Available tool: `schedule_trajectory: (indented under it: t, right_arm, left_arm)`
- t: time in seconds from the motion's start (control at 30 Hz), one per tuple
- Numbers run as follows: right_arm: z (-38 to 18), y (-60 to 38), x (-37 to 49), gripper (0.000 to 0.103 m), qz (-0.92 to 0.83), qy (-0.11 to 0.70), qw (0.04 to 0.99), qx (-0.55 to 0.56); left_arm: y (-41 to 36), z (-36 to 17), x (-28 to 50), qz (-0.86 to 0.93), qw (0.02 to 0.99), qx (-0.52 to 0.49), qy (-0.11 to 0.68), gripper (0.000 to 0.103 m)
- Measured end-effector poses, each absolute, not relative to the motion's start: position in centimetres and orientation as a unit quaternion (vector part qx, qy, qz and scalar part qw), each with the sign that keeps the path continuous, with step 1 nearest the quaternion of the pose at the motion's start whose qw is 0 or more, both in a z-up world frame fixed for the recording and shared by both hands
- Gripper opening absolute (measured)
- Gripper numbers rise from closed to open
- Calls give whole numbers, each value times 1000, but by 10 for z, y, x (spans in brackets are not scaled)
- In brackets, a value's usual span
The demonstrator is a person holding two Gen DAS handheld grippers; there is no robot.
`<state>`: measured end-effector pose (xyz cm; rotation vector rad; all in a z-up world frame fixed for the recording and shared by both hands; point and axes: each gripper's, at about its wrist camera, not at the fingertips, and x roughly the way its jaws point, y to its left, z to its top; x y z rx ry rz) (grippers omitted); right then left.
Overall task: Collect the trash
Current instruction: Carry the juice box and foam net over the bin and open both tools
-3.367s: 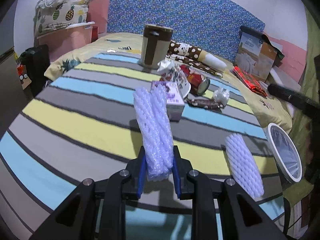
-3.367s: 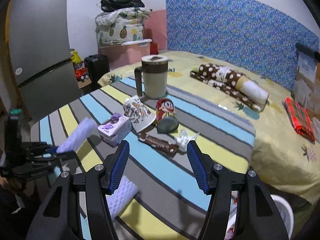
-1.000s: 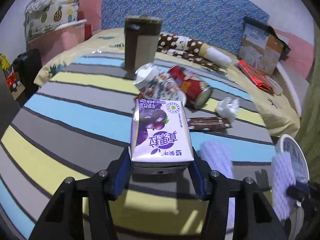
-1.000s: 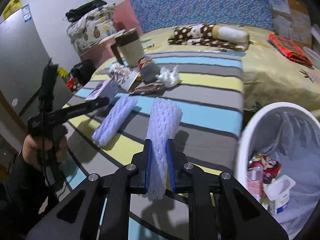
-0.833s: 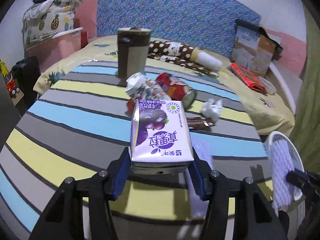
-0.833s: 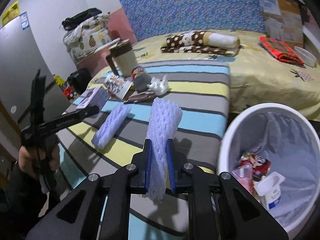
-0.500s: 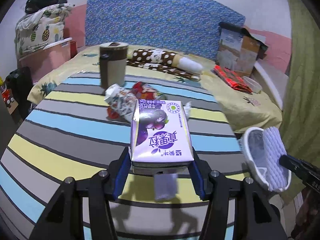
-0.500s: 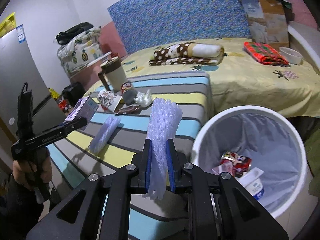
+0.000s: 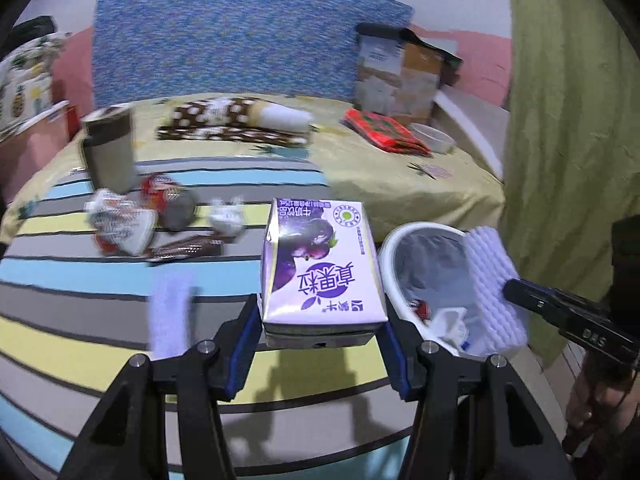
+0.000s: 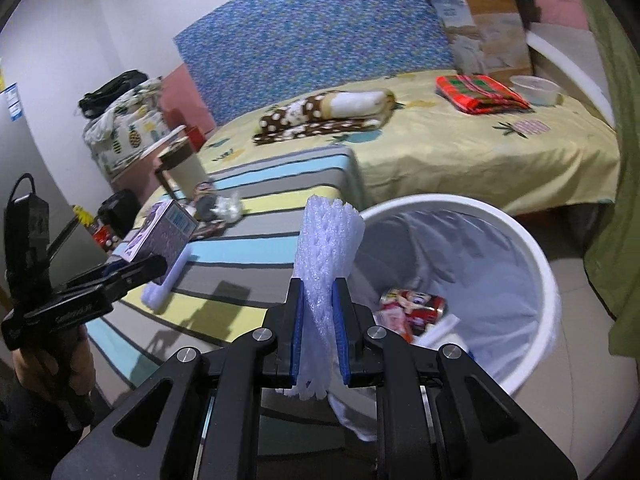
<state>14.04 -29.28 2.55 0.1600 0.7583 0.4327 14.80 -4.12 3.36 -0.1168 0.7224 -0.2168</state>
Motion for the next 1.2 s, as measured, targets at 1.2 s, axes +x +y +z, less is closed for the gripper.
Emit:
schedule_trajectory:
  t: [1.2]
  right_arm:
    - [0,-348,143,44,136,399,898,126]
  left_arm:
    - [-147,-1,173,-228,886,-29,403,66]
